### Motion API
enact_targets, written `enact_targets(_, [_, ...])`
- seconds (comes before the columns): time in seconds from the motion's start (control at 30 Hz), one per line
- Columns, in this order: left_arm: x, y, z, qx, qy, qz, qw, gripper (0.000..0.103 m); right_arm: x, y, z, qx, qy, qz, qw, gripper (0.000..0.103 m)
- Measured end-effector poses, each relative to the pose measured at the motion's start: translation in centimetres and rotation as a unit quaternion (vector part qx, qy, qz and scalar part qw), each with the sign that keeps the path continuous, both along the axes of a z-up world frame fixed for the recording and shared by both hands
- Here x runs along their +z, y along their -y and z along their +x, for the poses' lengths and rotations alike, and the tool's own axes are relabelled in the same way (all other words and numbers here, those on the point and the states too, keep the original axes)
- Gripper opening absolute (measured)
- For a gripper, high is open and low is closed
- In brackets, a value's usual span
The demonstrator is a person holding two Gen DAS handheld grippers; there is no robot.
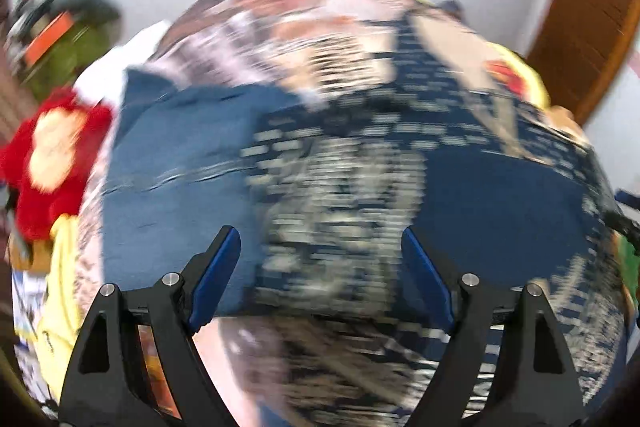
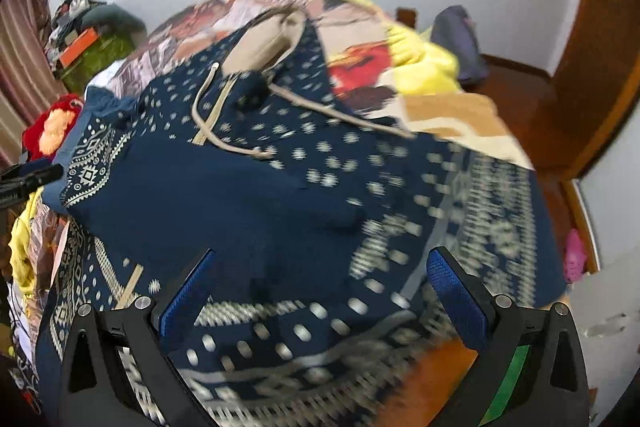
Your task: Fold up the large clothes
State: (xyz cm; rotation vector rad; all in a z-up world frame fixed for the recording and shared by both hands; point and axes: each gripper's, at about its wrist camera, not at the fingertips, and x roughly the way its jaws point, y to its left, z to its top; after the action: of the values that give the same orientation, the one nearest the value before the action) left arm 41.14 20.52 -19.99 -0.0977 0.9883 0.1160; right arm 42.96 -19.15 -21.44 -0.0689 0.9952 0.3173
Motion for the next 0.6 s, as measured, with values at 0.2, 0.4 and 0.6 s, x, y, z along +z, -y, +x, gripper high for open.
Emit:
enact_targets(0.2, [-3.8,-6.5,3.4,0.043,-0.025,-0.033,0.9982,0.082,-2.2,-5.5,3.0,0.034,-0.023,-0.015,0.999,0.103])
enact_targets(0.4, [-5.7,-6.6,6.2,0.052,-0.014,-0.012,0.9985,0.092,-4.3,-9.9,4.1,0.07,-0.027,-0.061,0.995,0.103])
enact_targets(0.6, [-5.1,-7.0,5.0,0.051,-0.016,-0.003,0.9986,0.092,-5.0,-8.0,4.2,0.064,-0.045,-0.028,0.997,0.103])
